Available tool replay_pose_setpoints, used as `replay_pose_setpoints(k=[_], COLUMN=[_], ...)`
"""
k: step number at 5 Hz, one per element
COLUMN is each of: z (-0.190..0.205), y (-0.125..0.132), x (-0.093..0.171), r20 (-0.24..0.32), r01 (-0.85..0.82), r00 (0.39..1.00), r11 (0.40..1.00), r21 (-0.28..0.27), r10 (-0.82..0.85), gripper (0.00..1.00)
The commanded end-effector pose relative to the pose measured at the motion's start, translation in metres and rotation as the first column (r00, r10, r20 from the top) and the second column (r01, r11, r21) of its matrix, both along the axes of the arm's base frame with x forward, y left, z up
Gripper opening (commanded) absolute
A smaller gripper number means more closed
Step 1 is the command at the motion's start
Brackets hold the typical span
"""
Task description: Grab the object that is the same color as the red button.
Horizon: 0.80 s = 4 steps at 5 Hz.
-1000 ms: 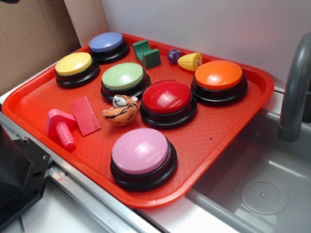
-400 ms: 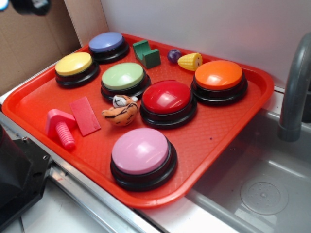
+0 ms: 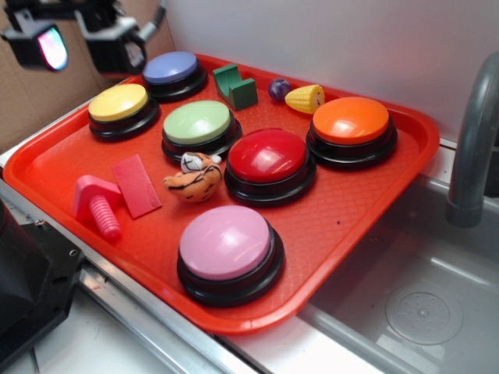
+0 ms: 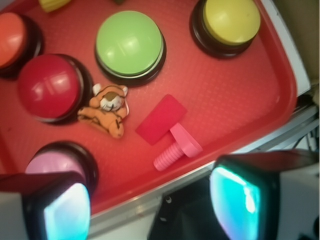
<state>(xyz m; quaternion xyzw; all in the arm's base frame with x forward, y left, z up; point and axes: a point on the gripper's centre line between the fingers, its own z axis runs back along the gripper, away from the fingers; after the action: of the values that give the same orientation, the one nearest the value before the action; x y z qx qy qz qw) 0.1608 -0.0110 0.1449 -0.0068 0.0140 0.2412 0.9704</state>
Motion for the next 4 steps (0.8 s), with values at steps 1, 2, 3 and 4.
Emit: replay_pose_setpoints(k=[1,2,3,4], z=[-0.022,-0.041,-0.056,-0.071], y=[0.008,0.014,0.025,0.035], x=[0.008,0.006,0.004,0.003], r20=[0.066,0.06,0.11,0.114], r01=[-0.071,-0.139,-0.275,-0.334], r00=[0.995,0.988,0.957,0.937], r11=[0.997,0.99,0.961,0.942], r21=[0.009,-0.005,0.04,0.021], r10=[0.071,0.139,0.269,0.33], gripper=[1.0,1.0,1.0,1.0])
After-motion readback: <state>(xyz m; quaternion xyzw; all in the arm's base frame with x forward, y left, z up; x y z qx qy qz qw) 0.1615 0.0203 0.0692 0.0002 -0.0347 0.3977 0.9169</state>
